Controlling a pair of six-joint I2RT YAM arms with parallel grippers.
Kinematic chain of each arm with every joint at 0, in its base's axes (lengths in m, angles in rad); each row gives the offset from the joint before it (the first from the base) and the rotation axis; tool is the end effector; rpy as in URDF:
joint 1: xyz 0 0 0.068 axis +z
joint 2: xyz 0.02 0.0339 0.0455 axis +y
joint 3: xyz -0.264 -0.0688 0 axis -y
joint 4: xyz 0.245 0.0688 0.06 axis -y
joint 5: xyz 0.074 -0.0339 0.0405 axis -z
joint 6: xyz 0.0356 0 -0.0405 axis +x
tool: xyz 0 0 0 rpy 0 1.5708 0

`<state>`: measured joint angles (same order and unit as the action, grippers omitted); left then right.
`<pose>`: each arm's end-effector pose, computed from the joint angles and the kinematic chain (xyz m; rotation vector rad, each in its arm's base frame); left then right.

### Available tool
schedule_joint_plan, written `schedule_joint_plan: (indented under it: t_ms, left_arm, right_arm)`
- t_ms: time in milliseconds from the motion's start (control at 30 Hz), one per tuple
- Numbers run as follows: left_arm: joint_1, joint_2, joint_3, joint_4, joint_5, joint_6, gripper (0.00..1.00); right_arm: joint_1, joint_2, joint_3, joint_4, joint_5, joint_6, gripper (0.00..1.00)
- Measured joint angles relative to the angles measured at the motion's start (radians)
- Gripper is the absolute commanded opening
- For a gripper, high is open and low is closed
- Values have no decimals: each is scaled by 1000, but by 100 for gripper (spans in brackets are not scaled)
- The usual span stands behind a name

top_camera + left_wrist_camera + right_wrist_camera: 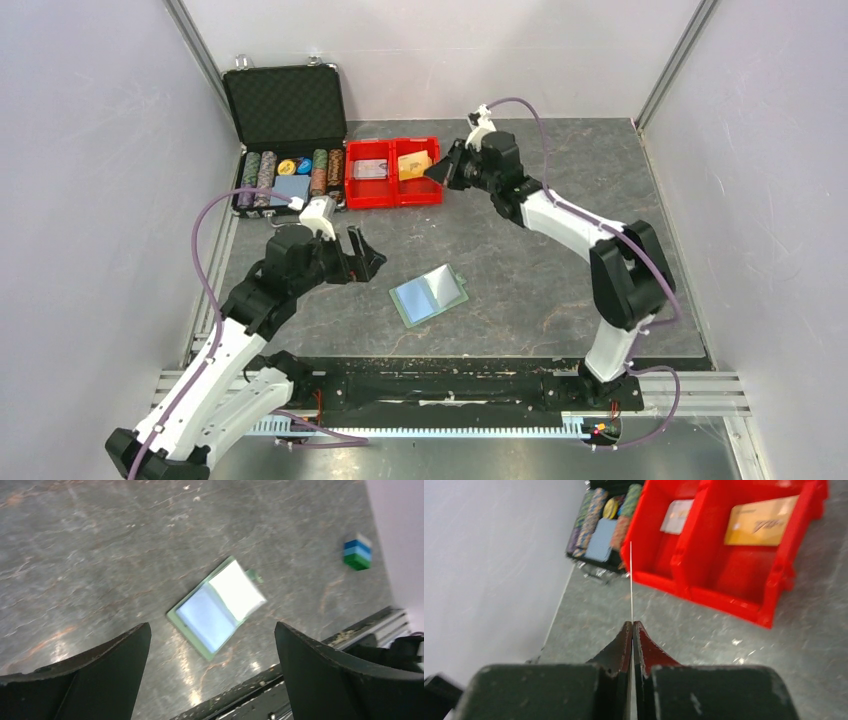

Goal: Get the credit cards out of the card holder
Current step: Place the credit card in the storage box.

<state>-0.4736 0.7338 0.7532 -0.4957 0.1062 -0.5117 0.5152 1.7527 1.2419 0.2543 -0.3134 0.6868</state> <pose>0.1451 -0.0786 0.3049 0.0283 2.1224 -0.7107 0.3559 0.2141 0.2783 -0.0698 1.9664 1.1067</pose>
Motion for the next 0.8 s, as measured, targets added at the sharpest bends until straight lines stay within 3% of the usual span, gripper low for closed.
schedule_joint_plan:
  t_ms: [200,800]
  left_arm:
    - [0,-72,0,-106,-55,63,100]
    - [0,-117,0,-132,-80,71,100]
  right_arm:
    - [-12,162,197,-110,91,-83,0]
    - [-25,489,464,-147,147,-85,0]
